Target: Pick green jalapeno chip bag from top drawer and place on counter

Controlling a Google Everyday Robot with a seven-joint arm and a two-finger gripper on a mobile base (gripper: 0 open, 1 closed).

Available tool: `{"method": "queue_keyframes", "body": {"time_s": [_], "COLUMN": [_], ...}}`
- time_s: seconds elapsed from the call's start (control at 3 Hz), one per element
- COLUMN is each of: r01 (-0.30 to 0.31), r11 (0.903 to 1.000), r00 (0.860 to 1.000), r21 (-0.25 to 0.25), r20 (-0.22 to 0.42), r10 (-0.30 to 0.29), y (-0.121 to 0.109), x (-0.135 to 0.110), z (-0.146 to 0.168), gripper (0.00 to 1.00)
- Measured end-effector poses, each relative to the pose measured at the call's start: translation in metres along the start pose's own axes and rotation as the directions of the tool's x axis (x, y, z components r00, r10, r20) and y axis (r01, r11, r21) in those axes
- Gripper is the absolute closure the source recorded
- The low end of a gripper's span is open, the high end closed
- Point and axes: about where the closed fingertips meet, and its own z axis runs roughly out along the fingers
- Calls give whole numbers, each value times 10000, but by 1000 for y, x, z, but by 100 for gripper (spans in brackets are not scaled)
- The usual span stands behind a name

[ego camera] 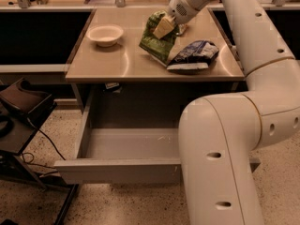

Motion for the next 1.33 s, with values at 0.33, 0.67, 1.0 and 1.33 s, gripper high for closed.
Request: {"method": "queue_keyframes", "body": {"time_s": [0.33, 0.67, 1.0, 1.33], "r01": [0, 0, 0, 0], "r11": [10000, 10000, 10000, 10000], "r00": [10000, 10000, 10000, 10000], "r21": [0, 0, 0, 0], "r20": [0, 0, 0, 0], "r10": [0, 0, 0, 0], "y": [0, 0, 0, 0], "x": [0, 0, 0, 0], "z": [0, 0, 0, 0], "gripper": [58, 34, 11, 0]}}
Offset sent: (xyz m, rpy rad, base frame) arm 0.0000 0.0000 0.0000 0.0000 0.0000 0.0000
